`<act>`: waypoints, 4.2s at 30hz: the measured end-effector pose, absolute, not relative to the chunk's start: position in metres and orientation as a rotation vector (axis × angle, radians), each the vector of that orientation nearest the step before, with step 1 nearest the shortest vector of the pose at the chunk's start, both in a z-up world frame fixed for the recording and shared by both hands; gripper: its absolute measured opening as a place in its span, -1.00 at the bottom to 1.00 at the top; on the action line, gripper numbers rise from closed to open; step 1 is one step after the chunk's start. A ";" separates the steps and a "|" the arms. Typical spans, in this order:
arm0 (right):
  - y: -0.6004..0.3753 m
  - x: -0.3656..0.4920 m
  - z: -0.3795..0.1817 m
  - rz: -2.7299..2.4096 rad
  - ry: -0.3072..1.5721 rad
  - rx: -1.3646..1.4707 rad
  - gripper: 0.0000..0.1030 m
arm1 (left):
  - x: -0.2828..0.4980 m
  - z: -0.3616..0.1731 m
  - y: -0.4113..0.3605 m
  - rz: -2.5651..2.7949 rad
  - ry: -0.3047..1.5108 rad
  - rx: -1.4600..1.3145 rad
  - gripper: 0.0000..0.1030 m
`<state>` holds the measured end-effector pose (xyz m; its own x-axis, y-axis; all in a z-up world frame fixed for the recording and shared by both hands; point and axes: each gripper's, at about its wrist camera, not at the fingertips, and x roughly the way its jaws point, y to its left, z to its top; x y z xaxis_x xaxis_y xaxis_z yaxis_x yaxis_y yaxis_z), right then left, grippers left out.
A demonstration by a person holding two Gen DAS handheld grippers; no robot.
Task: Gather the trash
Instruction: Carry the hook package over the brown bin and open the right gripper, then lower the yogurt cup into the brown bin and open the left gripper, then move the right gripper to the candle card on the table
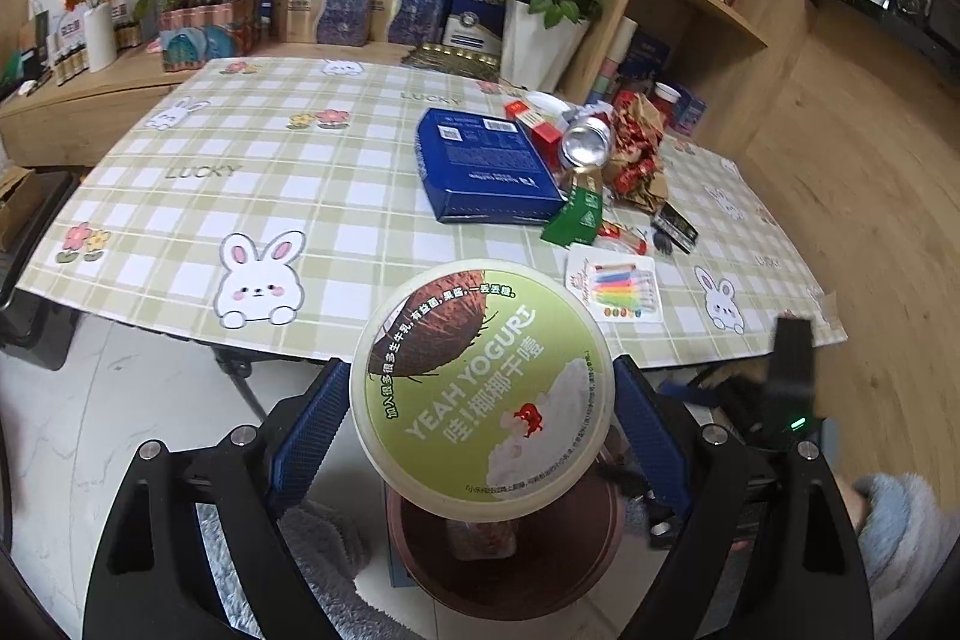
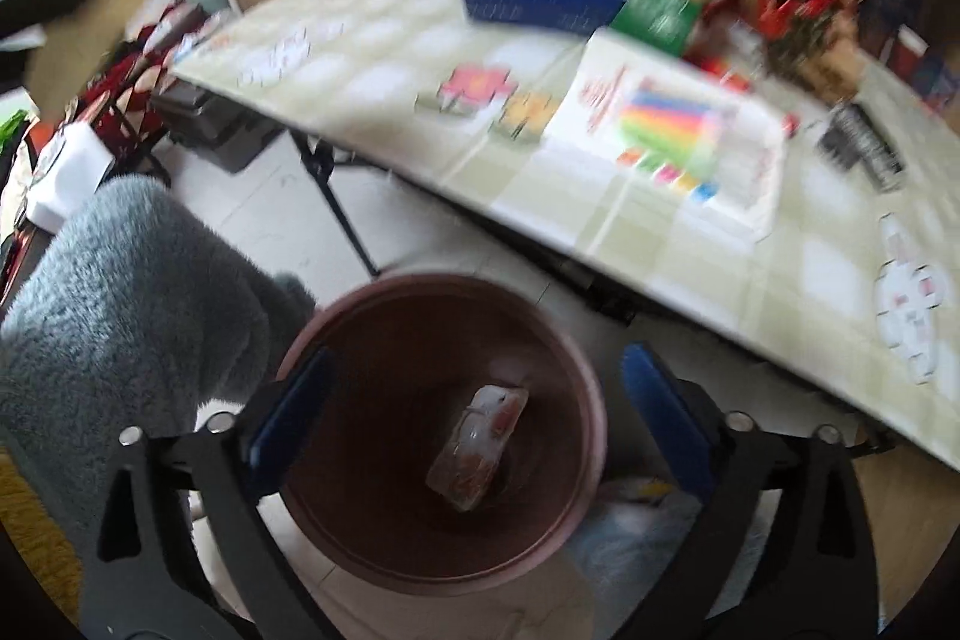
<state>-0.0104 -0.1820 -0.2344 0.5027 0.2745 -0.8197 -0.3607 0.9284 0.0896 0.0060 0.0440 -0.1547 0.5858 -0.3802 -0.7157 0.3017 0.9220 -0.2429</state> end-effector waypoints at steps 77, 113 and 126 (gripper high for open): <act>-0.264 -0.038 -0.209 0.027 0.700 0.089 0.89 | 0.035 -0.227 0.045 -0.391 0.840 -0.119 0.88; -0.231 0.046 -0.209 0.007 0.750 0.072 0.74 | 0.037 -0.217 0.033 -0.368 0.758 -0.085 0.88; -0.207 0.090 -0.242 -0.106 0.848 0.056 0.66 | 0.048 -0.218 0.044 -0.352 0.754 -0.161 0.88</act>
<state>0.0901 -0.2075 -0.2416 0.6568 -0.0706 -0.7508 0.1156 0.9933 0.0077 0.0485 0.0435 -0.2181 0.6740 -0.3687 -0.6401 0.2547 0.9294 -0.2671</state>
